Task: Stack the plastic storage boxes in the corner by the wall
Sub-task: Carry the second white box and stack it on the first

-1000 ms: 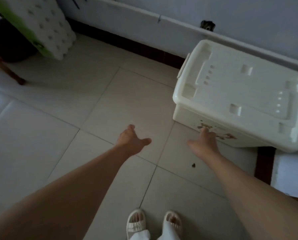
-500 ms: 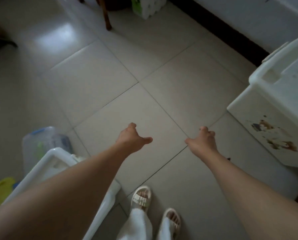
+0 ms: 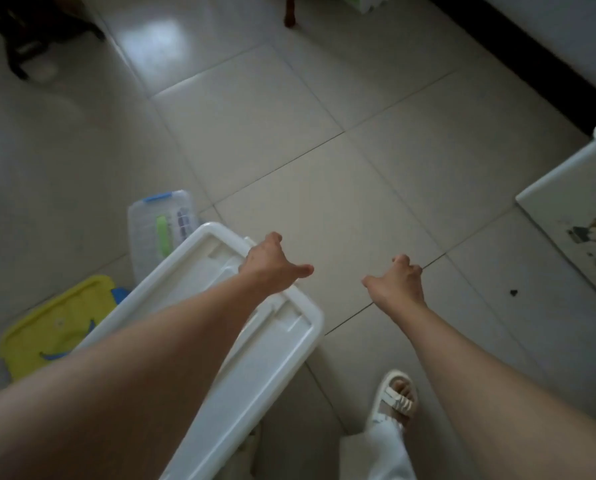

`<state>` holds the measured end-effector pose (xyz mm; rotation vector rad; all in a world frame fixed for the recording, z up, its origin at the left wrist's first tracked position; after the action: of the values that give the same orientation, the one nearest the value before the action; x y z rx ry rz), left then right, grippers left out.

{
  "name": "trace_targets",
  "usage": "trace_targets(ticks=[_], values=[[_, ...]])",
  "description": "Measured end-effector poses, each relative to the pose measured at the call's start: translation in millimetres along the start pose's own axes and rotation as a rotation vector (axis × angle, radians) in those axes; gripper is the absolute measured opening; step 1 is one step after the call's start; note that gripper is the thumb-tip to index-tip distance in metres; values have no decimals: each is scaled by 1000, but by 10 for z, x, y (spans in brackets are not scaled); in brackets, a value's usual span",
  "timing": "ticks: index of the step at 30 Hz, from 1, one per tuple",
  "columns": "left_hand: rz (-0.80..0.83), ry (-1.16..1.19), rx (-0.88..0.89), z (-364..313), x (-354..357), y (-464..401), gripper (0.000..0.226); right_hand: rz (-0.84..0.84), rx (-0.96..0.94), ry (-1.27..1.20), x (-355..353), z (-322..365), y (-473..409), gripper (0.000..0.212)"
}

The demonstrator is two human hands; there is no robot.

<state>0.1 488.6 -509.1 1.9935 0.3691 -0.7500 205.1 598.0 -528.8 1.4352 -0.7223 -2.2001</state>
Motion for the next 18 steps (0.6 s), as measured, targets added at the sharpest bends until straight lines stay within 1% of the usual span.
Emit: trace_targets(ticks=[5,10,15,18], values=[[2,4,-22,942,-338,93,87,57,-1,-16,754,302,628,65],[-15,16,-80,1682,-493,253,86,95,-26,0,1241,430,1026,62],[-64,-18,-148,2249,-617,411,85,129,-50,-4,1627,339,1297,60],[-65,-35,-167,2473,-582,450,85,147,-22,-30,1831,156,1425,63]])
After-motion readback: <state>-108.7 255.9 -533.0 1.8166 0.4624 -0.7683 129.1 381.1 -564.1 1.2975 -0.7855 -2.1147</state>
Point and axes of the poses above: each hand's wrist, its own y-axis away from the middle knuckle, its own x-axis out of the palm, z = x × y, the point moved 9 cm from there along -y, towards the middle knuckle, and after that the axes turned 1 degree about -x, right-handed, at the moved point
